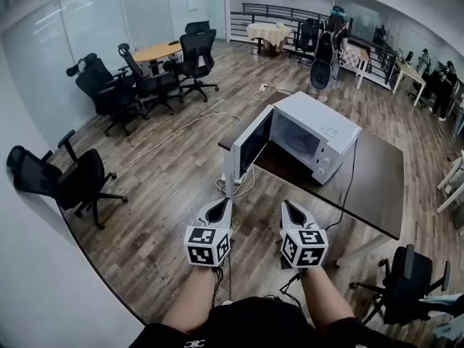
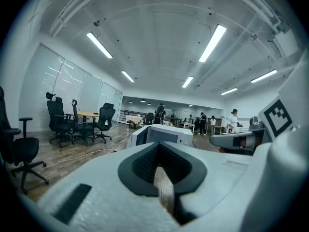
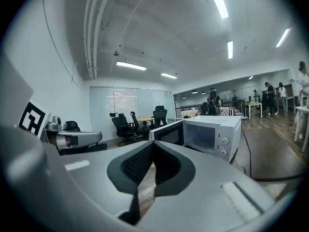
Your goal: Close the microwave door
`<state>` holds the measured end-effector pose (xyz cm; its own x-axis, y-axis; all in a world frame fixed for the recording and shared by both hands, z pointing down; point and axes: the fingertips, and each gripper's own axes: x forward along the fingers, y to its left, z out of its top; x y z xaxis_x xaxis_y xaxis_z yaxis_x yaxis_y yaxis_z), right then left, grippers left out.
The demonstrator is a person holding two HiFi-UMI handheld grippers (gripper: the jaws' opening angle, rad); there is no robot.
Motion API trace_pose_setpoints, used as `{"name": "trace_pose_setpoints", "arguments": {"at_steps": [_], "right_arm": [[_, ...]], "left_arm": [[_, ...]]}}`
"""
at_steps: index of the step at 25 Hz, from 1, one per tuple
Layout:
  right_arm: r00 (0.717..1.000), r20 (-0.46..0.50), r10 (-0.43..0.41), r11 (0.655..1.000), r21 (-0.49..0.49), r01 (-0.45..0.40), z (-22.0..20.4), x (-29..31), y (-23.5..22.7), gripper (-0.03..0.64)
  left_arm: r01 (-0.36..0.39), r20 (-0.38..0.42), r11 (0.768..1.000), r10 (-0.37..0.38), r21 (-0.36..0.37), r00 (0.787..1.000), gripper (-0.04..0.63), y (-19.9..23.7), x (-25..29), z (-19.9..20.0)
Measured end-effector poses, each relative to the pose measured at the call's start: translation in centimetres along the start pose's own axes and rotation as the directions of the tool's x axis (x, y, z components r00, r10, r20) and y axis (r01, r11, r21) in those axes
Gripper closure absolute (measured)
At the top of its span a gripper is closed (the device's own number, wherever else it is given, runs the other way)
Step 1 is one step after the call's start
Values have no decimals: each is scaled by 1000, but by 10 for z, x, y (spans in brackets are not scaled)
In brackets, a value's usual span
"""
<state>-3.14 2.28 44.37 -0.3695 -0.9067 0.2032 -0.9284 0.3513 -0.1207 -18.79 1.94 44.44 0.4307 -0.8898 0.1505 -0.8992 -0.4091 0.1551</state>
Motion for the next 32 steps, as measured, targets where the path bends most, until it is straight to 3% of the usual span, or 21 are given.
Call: {"name": "trace_pose_setpoints", "arguments": {"at_steps": [13, 27, 32], "right_arm": [[998, -45, -35, 999, 18, 36, -26, 16, 32, 607], [1000, -7, 27, 1000, 8, -27, -2, 80, 4, 607], [999, -2, 50, 999, -16, -50, 13, 121, -13, 607]], "left_arm": [[63, -28, 998, -63, 6, 998, 588, 36, 0, -11], [22, -47, 1000, -22, 15, 999, 588, 71, 63, -10], [-10, -87, 1000, 9, -19, 996, 588, 98, 99, -15]]}}
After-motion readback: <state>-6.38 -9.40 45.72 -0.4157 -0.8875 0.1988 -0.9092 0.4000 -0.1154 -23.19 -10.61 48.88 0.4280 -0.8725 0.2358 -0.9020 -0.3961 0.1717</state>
